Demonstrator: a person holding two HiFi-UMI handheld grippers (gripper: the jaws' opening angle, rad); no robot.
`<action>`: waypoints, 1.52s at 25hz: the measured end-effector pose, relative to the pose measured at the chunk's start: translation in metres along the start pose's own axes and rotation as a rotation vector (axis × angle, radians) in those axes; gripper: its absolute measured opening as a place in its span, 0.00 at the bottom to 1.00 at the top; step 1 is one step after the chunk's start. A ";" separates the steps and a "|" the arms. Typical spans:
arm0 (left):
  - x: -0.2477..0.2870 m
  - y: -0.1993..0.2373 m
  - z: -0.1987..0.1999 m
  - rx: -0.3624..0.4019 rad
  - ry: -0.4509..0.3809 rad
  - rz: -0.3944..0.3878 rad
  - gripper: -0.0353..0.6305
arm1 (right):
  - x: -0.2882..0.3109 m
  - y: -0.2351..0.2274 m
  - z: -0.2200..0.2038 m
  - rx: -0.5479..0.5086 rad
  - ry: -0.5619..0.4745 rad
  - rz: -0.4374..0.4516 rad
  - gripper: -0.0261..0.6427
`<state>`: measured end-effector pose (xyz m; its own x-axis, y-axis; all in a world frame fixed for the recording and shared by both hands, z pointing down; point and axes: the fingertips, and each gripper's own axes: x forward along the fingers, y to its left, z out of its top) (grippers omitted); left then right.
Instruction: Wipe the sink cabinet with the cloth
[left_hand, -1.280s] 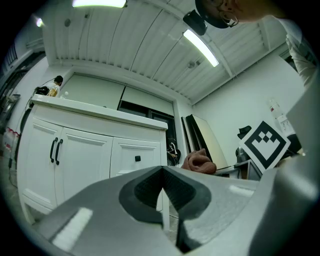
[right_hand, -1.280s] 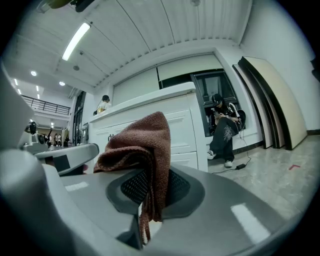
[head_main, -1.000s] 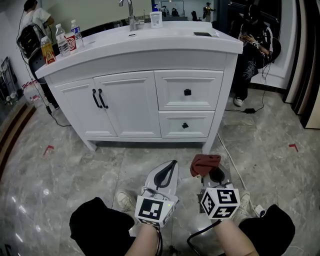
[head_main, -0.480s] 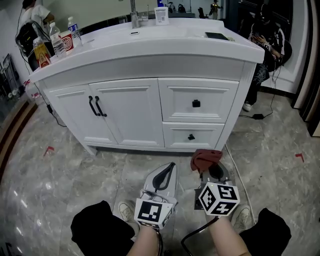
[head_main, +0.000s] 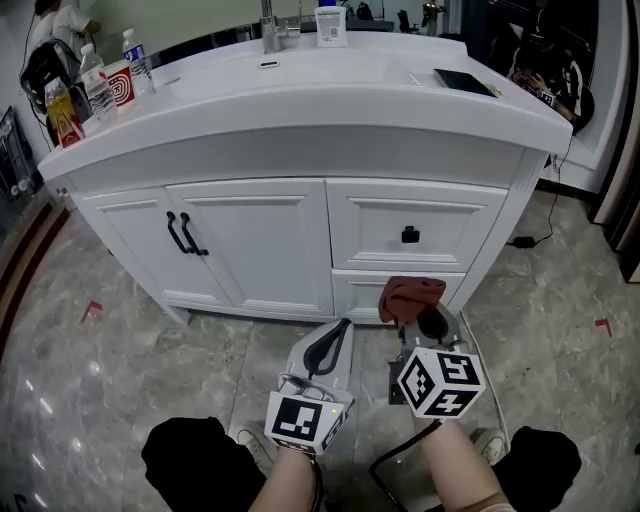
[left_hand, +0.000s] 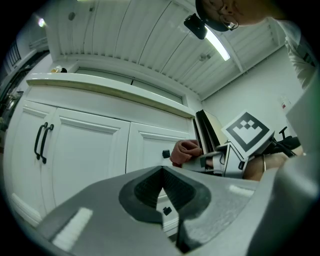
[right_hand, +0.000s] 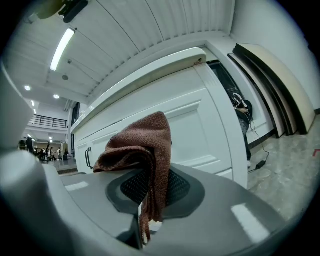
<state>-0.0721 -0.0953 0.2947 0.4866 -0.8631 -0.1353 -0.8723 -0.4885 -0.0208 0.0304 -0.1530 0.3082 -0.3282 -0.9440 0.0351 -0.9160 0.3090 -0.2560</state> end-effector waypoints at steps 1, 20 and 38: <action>0.005 0.005 0.000 0.005 -0.003 -0.004 0.05 | 0.008 0.003 0.005 -0.010 -0.006 0.011 0.16; 0.059 0.073 0.030 0.022 -0.067 0.103 0.05 | 0.107 0.089 0.077 -0.098 -0.039 0.286 0.16; 0.071 0.007 0.043 0.010 -0.106 0.000 0.05 | 0.073 -0.009 0.097 -0.093 -0.034 0.143 0.16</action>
<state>-0.0452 -0.1546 0.2424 0.4790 -0.8445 -0.2394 -0.8731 -0.4865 -0.0308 0.0372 -0.2357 0.2190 -0.4505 -0.8923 -0.0283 -0.8783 0.4486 -0.1653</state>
